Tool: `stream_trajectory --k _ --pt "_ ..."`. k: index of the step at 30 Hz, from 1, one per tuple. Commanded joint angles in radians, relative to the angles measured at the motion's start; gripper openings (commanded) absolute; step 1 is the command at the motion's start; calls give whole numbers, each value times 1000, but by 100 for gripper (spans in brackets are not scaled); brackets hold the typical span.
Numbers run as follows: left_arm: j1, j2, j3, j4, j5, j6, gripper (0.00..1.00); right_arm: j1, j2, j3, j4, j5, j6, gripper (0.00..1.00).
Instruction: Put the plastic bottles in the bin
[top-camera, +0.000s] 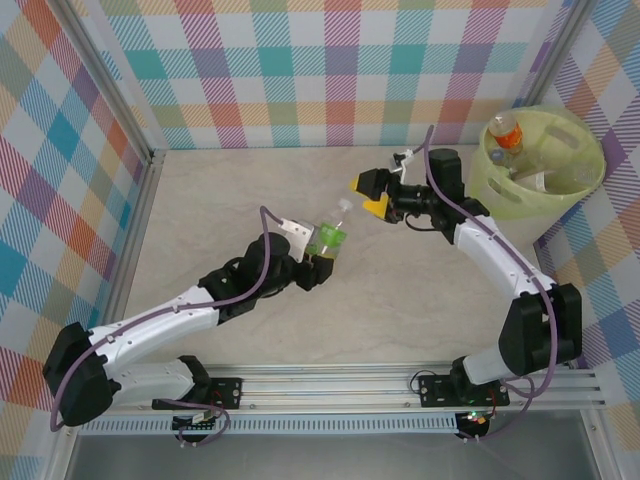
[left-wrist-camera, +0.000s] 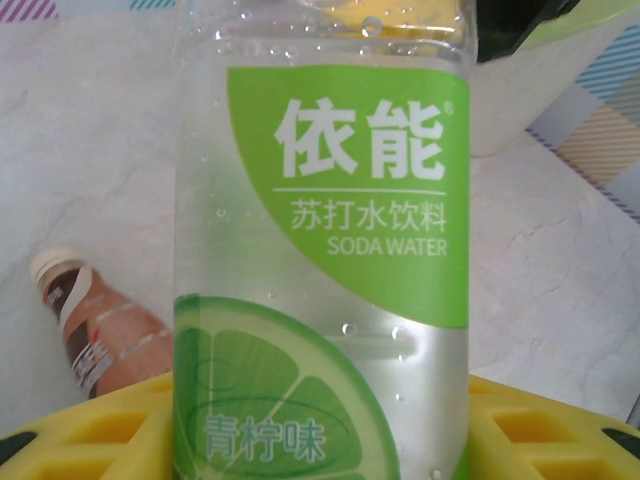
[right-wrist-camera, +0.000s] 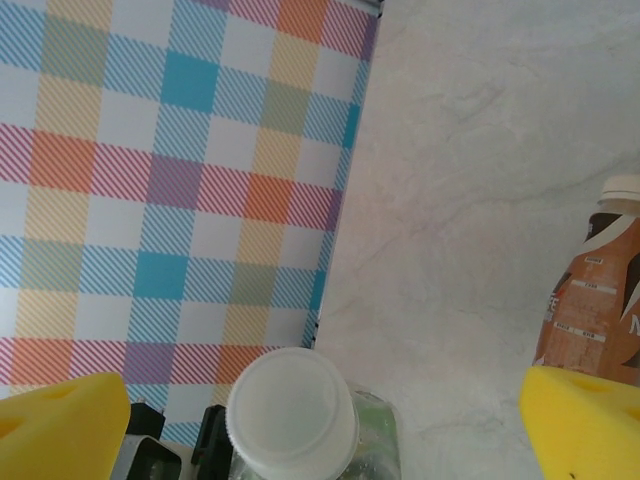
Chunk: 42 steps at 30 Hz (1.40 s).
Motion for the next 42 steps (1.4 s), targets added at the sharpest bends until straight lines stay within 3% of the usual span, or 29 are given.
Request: stream_trajectory --k 1,9,18,20,23,26,28,32,36,42 --pt "-15 24 42 45 9 57 37 26 25 34 -47 -57 -63 100" --pt "-14 117 80 116 14 71 37 91 68 101 -192 -89 -228 97" --pt "-8 161 113 117 3 69 40 92 74 128 -287 12 -307 58" --pt "-7 163 119 104 -7 66 46 92 72 138 -302 28 -314 56" --pt "-1 149 110 111 -9 61 62 91 63 155 -305 58 -317 53" --pt "2 116 86 147 -16 45 90 76 37 193 -343 131 -347 52" --pt "5 80 62 182 -21 31 100 46 -4 224 -383 227 -389 51" --pt "16 5 -25 289 -81 -20 100 -69 -101 269 -408 377 -440 50" --pt "38 -48 -97 330 -153 -72 100 -251 -160 295 -377 496 -436 49" --pt "71 -108 -160 312 -176 -121 100 -512 -197 319 -227 502 -326 50"
